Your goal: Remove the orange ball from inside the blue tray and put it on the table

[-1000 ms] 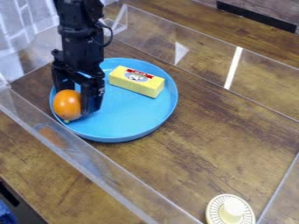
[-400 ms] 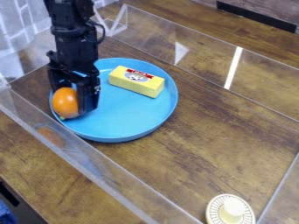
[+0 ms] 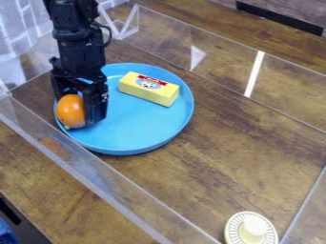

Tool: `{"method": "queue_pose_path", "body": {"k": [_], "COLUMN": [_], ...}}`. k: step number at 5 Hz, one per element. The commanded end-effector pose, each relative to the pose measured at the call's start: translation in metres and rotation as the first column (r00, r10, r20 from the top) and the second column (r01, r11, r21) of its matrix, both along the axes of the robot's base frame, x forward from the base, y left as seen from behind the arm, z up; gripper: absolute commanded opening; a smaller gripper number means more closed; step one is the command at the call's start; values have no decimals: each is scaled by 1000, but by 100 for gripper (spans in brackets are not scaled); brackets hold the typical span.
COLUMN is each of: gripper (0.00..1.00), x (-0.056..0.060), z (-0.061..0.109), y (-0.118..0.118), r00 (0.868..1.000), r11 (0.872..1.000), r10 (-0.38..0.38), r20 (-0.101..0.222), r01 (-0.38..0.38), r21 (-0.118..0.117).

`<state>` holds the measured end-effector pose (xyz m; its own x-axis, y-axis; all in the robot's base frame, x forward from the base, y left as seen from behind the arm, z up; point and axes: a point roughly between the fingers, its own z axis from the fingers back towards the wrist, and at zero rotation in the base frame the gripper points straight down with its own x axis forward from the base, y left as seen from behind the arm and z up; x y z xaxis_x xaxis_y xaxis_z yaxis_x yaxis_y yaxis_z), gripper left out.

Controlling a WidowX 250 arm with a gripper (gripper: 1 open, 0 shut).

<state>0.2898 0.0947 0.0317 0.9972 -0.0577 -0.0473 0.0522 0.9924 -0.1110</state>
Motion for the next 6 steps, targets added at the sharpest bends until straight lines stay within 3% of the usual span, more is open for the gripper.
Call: {"method": "queue_pose_path", "body": {"k": [1,4,5,6], "gripper": [100,100,0,0], "x": [2,1,1,2], "z": [13,10,12,16], "y": [6,3,6,8], "r00": [999,999,999,999], "r11": [1000,998,998,998], "r10": [21,38,29,21], "r20": [44,33,35,36], "r01": [-21,-36,-27,-19], "r21": [-2,-56,-58,-57]}}
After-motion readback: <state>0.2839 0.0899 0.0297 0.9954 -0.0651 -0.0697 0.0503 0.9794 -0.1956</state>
